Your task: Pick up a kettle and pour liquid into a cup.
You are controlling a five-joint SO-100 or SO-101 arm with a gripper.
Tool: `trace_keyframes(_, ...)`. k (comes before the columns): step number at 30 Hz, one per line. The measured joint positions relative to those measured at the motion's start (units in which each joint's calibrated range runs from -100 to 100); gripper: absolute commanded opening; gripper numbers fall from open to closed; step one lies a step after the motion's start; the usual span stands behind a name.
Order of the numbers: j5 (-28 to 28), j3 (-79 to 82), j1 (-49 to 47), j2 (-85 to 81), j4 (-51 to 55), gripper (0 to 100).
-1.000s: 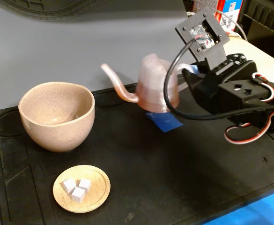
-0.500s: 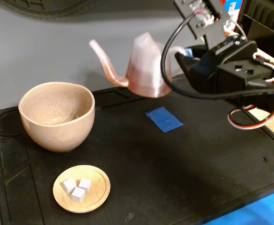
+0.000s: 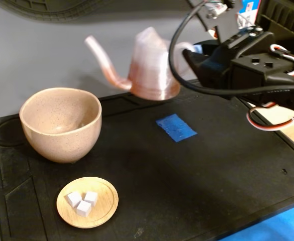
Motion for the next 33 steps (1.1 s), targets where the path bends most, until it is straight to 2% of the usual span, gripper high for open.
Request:
trace_keyframes(8, 0.0, -2.53, 0.08, -0.09, 1.58, 1)
trace_keyframes(10, 2.25, -2.53, 0.15, -0.09, 1.58, 1)
trace_keyframes(16, 2.67, -2.53, 0.15, -0.09, 1.58, 1)
trace_keyframes(20, 6.97, -2.53, 0.15, -0.09, 1.58, 1)
trace_keyframes(27, 9.06, -3.6, 0.15, -0.09, 2.01, 1)
trace_keyframes(33, 14.3, -14.41, 0.15, 0.0, 15.67, 1)
